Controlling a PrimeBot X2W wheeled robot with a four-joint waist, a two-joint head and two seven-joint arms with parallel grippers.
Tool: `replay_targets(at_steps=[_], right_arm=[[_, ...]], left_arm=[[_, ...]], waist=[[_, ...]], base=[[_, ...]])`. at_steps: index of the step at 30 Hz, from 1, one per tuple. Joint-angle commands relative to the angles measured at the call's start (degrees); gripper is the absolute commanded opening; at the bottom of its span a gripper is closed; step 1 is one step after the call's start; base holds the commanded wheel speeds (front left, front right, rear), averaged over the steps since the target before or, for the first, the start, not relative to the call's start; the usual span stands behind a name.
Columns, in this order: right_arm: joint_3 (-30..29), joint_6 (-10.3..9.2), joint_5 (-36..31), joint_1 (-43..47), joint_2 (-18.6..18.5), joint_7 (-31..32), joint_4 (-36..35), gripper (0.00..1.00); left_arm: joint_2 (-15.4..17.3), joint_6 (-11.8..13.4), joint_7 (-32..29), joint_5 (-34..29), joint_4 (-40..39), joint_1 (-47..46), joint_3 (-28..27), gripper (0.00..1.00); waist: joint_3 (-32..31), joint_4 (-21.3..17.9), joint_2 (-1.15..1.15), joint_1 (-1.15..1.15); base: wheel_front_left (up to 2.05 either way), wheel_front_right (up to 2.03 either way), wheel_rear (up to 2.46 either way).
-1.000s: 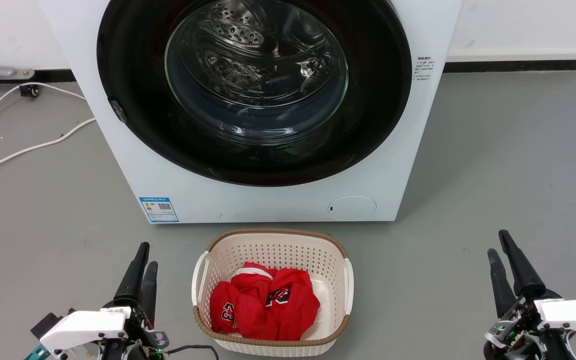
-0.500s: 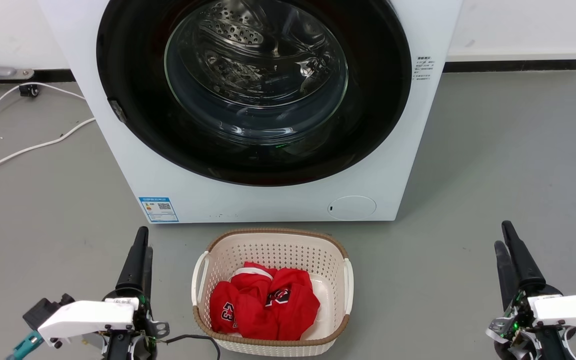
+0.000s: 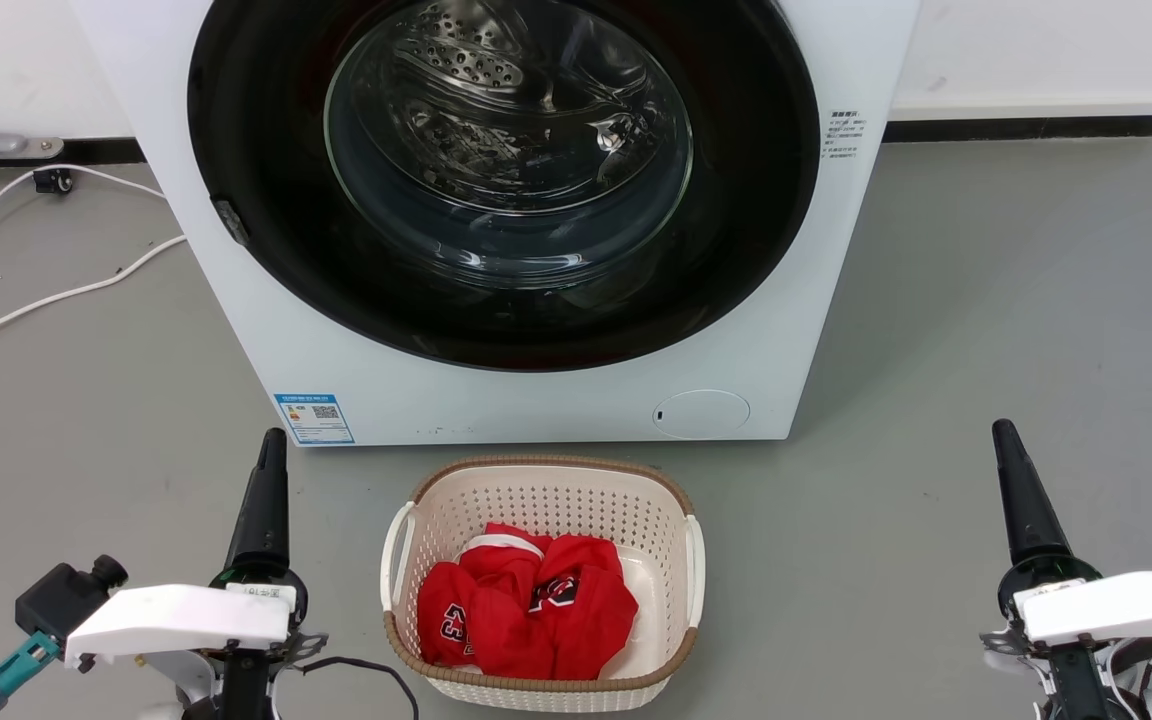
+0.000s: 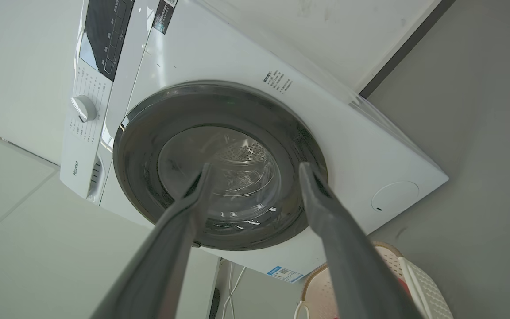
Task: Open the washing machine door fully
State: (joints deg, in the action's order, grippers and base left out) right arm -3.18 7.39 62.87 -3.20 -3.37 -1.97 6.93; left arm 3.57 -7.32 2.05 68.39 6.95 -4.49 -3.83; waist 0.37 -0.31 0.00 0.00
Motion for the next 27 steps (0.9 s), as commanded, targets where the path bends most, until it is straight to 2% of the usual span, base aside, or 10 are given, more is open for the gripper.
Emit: replay_targets(at_steps=[1, 13, 27], right_arm=[[0.2, 0.06, -4.0, -0.4, -0.1, -0.7, -1.7, 1.0], [1.1, 0.07, -19.8, 0.5, 0.0, -3.0, -3.7, 1.0], [1.3, 0.09, -32.2, 1.2, 0.2, -3.8, -5.7, 1.0]], left_arm=[[0.5, -0.1, 0.7, -3.2, -1.5, -0.5, 0.1, 1.0], [0.7, -0.1, 3.0, -17.8, -3.1, 0.0, 0.2, 1.0], [1.3, -0.2, 5.2, -30.3, -4.5, 0.8, 1.7, 1.0]], waist=[[0.0, 0.0, 0.0, 0.0], [0.1, 0.0, 0.0, 0.0], [0.2, 0.2, 0.0, 0.0]], base=[[0.0, 0.0, 0.0], [0.0, 0.0, 0.0], [0.0, 0.0, 0.0]])
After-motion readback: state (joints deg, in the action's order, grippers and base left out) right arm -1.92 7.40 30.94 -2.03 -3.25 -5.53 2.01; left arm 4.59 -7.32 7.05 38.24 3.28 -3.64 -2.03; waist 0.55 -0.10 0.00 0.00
